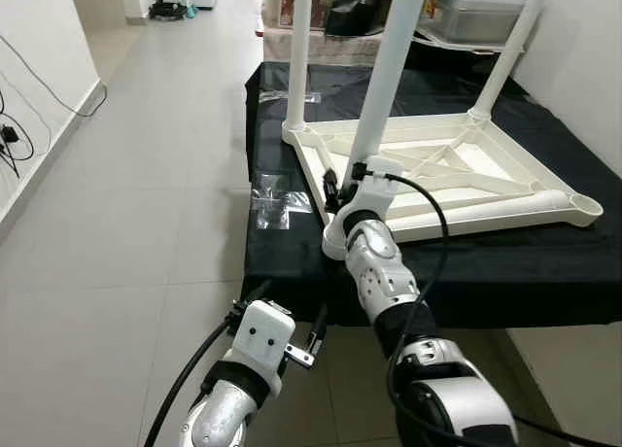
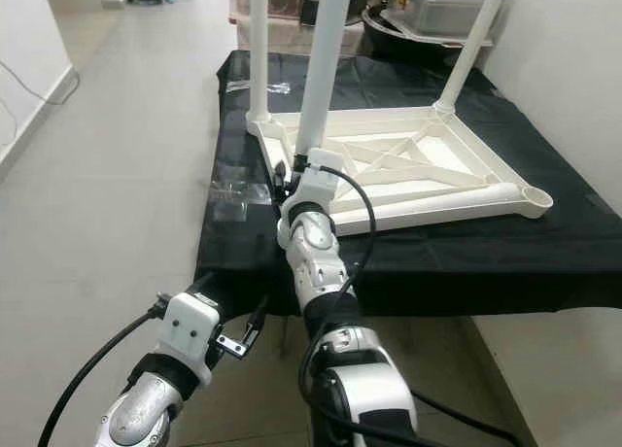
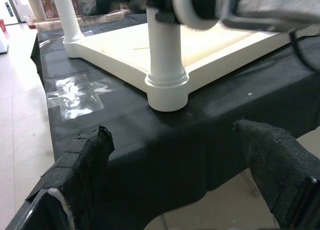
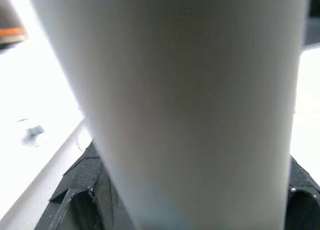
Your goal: Building children table
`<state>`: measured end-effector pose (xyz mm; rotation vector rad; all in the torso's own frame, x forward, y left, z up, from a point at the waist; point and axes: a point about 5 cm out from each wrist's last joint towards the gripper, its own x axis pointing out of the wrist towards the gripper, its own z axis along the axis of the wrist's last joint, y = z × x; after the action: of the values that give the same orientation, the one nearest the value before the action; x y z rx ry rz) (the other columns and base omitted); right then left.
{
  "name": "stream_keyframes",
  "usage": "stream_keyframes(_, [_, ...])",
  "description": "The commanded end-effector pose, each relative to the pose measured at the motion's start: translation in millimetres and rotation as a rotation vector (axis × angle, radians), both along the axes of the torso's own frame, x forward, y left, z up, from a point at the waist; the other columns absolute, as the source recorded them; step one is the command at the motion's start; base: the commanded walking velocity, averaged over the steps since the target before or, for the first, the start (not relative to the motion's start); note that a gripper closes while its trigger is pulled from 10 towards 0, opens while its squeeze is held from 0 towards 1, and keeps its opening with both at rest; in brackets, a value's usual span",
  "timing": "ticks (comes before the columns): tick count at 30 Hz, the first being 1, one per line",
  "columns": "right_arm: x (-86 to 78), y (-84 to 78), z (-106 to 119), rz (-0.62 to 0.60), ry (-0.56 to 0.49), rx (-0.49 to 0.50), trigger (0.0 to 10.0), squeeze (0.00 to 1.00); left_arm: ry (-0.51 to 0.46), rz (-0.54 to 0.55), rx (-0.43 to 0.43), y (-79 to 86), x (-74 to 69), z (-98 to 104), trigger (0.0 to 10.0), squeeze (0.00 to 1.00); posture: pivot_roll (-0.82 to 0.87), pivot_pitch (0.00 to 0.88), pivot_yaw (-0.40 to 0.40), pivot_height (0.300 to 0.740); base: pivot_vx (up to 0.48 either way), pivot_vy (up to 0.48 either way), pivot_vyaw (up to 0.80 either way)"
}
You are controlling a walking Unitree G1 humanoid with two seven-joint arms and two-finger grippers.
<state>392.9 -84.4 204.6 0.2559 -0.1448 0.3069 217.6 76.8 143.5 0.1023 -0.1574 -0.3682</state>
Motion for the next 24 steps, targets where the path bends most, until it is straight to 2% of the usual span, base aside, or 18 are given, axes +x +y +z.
stream_keyframes(1, [-1.6, 8.7, -1.9, 0.158, -0.003, -0.017, 10.0, 0.0, 0.017, -0.006, 0.006, -1.5, -1.2, -4.1, 10.0, 0.0, 0.09, 0.115, -0.102, 0.74, 0.0, 0.0, 0.0])
stream_keyframes(2, [-2.2, 6.6, -5.4, 0.289, 0.016, -0.05, 10.0, 0.0, 0.018, -0.007, 0.007, -1.2, -1.5, -4.5, 10.0, 0.0, 0.09, 0.116, -0.091, 0.74, 0.0, 0.0, 0.0])
stream_keyframes(3, [-2.2, 6.6, -5.4, 0.289, 0.016, -0.05, 10.0, 0.0, 0.018, -0.007, 0.007, -1.2, -1.5, -4.5, 10.0, 0.0, 0.09, 0.116, -0.091, 0.74, 0.0, 0.0, 0.0])
stream_keyframes(4, [-3.9, 3.8, -4.6, 0.412, 0.004, -0.094, 10.0, 0.0, 0.019, -0.009, 0.009, -1.6, -2.0, -4.8, 10.0, 0.0, 0.1, 0.109, -0.09, 0.74, 0.0, 0.0, 0.0])
stream_keyframes(5, [-3.9, 3.8, -4.6, 0.412, 0.004, -0.094, 10.0, 0.0, 0.019, -0.009, 0.009, -1.6, -2.0, -4.8, 10.0, 0.0, 0.1, 0.109, -0.09, 0.74, 0.0, 0.0, 0.0])
stream_keyframes(7, [-6.7, 0.8, -1.0, 0.611, 0.006, -0.141, 10.0, 0.0, 0.019, -0.012, 0.011, -2.2, -2.7, -4.8, 10.0, 0.0, 0.11, 0.105, -0.098, 0.74, 0.0, 0.0, 0.0])
stream_keyframes(8, [-7.9, 0.7, 1.3, 0.674, 0.0, -0.155, 10.0, 0.0, 0.018, -0.012, 0.011, -2.4, -2.9, -4.7, 10.0, 0.0, 0.11, 0.105, -0.098, 0.74, 0.0, 0.0, 0.0])
stream_keyframes(9, [-7.9, 0.7, 1.3, 0.674, 0.0, -0.155, 10.0, 0.0, 0.018, -0.012, 0.011, -2.4, -2.9, -4.7, 10.0, 0.0, 0.11, 0.105, -0.098, 0.74, 0.0, 0.0, 0.0])
stream_keyframes(10, [-10.9, 2.9, 2.6, 0.772, -0.003, -0.162, 10.0, 0.0, 0.019, -0.011, 0.012, -2.7, -3.2, -4.7, 10.0, 0.0, 0.12, 0.102, -0.104, 0.74, 0.0, 0.0, 0.0])
stream_keyframes(11, [-10.9, 2.9, 2.6, 0.772, -0.003, -0.162, 10.0, 0.0, 0.019, -0.011, 0.012, -2.7, -3.2, -4.7, 10.0, 0.0, 0.12, 0.102, -0.104, 0.74, 0.0, 0.0, 0.0])
stream_keyframes(12, [-13.4, 4.6, 3.2, 0.845, -0.007, -0.167, 10.0, 0.0, 0.019, -0.011, 0.011, -3.2, -3.6, -4.6, 10.0, 0.0, 0.13, 0.103, -0.109, 0.74, 0.0, 0.0, 0.0])
stream_keyframes(13, [-13.4, 4.6, 3.2, 0.845, -0.007, -0.167, 10.0, 0.0, 0.019, -0.011, 0.011, -3.2, -3.6, -4.6, 10.0, 0.0, 0.13, 0.103, -0.109, 0.74, 0.0, 0.0, 0.0])
stream_keyframes(15, [-19.5, 14.9, 2.5, 1.001, -0.008, -0.193, 10.0, 0.0, 0.021, -0.007, 0.009, -3.3, -4.4, -4.5, 10.0, 0.0, 0.13, 0.104, -0.115, 0.74, 0.0, 0.0, 0.0])
stream_keyframes(16, [-19.5, 14.9, 2.5, 1.001, -0.008, -0.193, 10.0, 0.0, 0.021, -0.007, 0.009, -3.3, -4.4, -4.5, 10.0, 0.0, 0.13, 0.104, -0.115, 0.74, 0.0, 0.0, 0.0])
stream_keyframes(20, [-24.8, 26.4, 1.7, 1.126, -0.005, -0.215, 10.0, 0.0, 0.023, -0.006, 0.01, -2.6, -5.2, -4.3, 10.0, 0.0, 0.14, 0.111, -0.117, 0.74, 0.0, 0.0, 0.0])
stream_keyframes(22, [-25.4, 27.8, 1.6, 1.141, -0.005, -0.217, 10.0, 0.0, 0.023, -0.006, 0.011, -2.5, -5.3, -4.3, 10.0, 0.0, 0.14, 0.113, -0.117, 0.74, 0.0, 0.0, 0.0])
stream_keyframes(23, [-26.5, 29.1, 0.8, 1.16, -0.002, -0.219, 7.9, 0.0, 0.024, -0.006, 0.011, -2.6, -5.3, -4.4, 10.0, 0.0, 0.14, 0.114, -0.117, 0.74, 0.0, 0.0, 0.0])
stream_keyframes(24, [-26.5, 29.1, 0.8, 1.16, -0.002, -0.219, 7.9, 0.0, 0.024, -0.006, 0.011, -2.6, -5.3, -4.4, 10.0, 0.0, 0.14, 0.114, -0.117, 0.74, 0.0, 0.0, 0.0])
